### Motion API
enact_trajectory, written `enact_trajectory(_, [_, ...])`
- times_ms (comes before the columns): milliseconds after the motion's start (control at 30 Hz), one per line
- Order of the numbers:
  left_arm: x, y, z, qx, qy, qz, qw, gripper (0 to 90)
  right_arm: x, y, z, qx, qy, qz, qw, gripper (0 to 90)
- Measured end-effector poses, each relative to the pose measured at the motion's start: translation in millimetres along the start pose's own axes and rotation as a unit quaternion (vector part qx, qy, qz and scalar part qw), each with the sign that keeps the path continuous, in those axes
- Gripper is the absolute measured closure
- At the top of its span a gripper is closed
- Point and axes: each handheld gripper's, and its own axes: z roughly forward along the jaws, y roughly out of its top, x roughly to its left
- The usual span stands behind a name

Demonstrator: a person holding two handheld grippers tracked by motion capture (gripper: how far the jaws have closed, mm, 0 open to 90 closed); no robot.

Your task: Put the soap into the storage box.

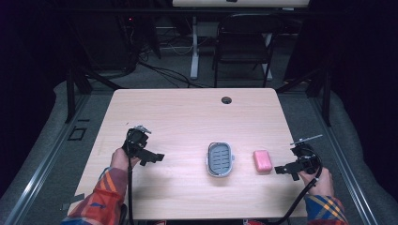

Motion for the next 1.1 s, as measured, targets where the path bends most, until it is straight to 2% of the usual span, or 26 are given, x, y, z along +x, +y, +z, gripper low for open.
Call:
enact_trajectory(333, [-0.4,0.2,0.3,0.002,-0.001,0.002,1.0000,0.0,7.0,3.8,0.2,0.012,-0.007,-0.013,0.9998,0.0])
enact_trajectory(400, [-0.8,0.3,0.4,0.003,-0.002,0.003,1.0000,0.0,8.7,4.1,0.8,0.007,-0.004,-0.007,0.9999,0.0])
enact_trajectory(533, [-1.6,0.7,1.1,0.006,-0.004,0.005,1.0000,0.0,10.6,6.4,0.0,0.011,-0.009,-0.012,0.9998,0.0])
enact_trajectory(667, [-2.0,0.8,1.3,0.006,-0.003,0.006,1.0000,0.0,15.3,10.5,0.7,0.015,-0.015,-0.016,0.9997,0.0])
enact_trajectory(733, [-1.7,0.7,1.4,0.006,-0.002,0.007,1.0000,0.0,19.2,12.9,2.0,0.009,-0.018,-0.009,0.9998,0.0])
enact_trajectory(933, [-3.0,1.0,2.9,0.008,-0.002,0.007,0.9999,0.0,29.5,20.3,1.2,0.007,-0.018,-0.020,0.9996,0.0])
enact_trajectory(1100, [-3.2,1.2,3.0,0.009,-0.002,0.008,0.9999,0.0,37.4,26.2,3.8,0.007,-0.013,-0.019,0.9997,0.0])
